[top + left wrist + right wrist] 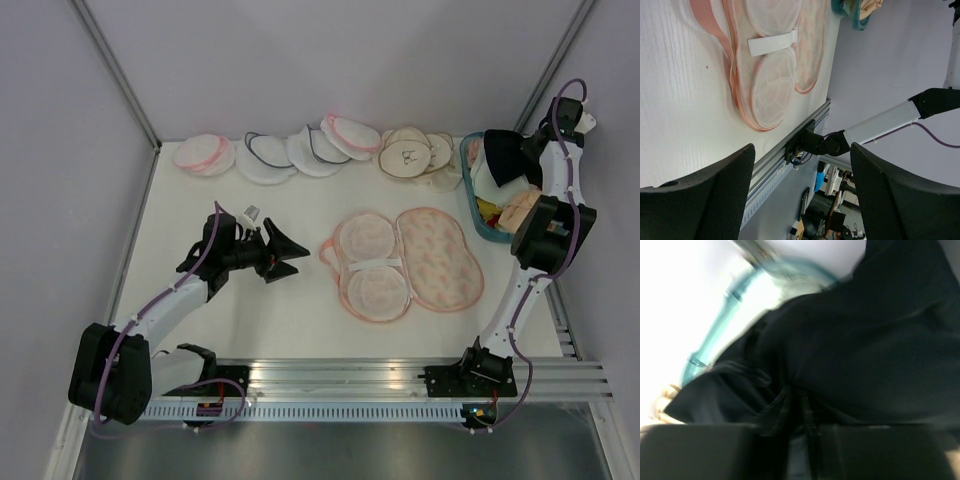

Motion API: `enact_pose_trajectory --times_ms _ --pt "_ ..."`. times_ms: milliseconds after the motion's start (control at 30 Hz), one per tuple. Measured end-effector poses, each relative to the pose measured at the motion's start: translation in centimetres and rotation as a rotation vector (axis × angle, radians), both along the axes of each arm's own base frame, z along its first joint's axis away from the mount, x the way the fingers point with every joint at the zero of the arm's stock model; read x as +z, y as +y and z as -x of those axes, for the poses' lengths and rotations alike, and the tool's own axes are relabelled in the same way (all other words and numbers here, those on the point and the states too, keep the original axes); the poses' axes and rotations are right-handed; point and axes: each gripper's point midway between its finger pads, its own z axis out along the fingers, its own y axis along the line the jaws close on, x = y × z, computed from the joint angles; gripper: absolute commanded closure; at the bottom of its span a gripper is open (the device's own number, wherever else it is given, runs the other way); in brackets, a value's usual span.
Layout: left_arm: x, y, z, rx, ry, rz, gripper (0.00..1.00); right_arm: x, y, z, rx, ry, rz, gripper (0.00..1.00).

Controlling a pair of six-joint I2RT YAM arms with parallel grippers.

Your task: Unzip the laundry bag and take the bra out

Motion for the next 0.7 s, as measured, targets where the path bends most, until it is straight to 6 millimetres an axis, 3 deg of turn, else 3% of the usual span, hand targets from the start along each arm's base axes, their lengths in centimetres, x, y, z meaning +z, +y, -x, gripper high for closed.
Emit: enact_pose_trajectory --times_ms 33,67,167,233,367,467,567,600,700 --pt "0.0 0.0 0.0 0.0 0.0 0.0 0.2 -0.6 0.2 0.3 0.003 0.008 -0.01 0.64" --pt "0.0 0.0 0.0 0.0 0.002 -0.001 0.2 -1.1 0.4 0.7 0.004 0.02 -0.022 0.46" --pt "-0.1 0.0 0.1 0.0 0.005 -0.002 0.2 -1.2 1.1 1.5 0.016 0.031 -0.039 0.24" --pt "0.0 0.0 0.1 -0.001 0.004 -0.001 0.19 0.1 1.4 1.8 0.027 0.012 -0.037 0.18" --pt "0.3 0.0 0.1 -0.001 -0.008 0.003 0.18 6.2 2.8 2.3 0.067 -0.087 -0.002 0.09" --pt "0.5 0.0 0.2 -0.001 -0.017 0.005 0.17 13.4 4.6 3.4 0.105 -0.212 0.054 0.08" --pt "0.6 0.0 0.2 -0.002 -0.021 0.005 0.13 19.8 7.1 6.1 0.144 -0.326 0.112 0.09" --pt "0.6 0.0 0.2 -0.003 -0.023 0.004 0.1 21.4 8.1 7.2 0.159 -0.359 0.13 0.09" --pt "0.6 0.1 0.1 -0.007 -0.041 0.004 0.08 22.7 11.6 10.9 0.205 -0.396 0.147 0.1"
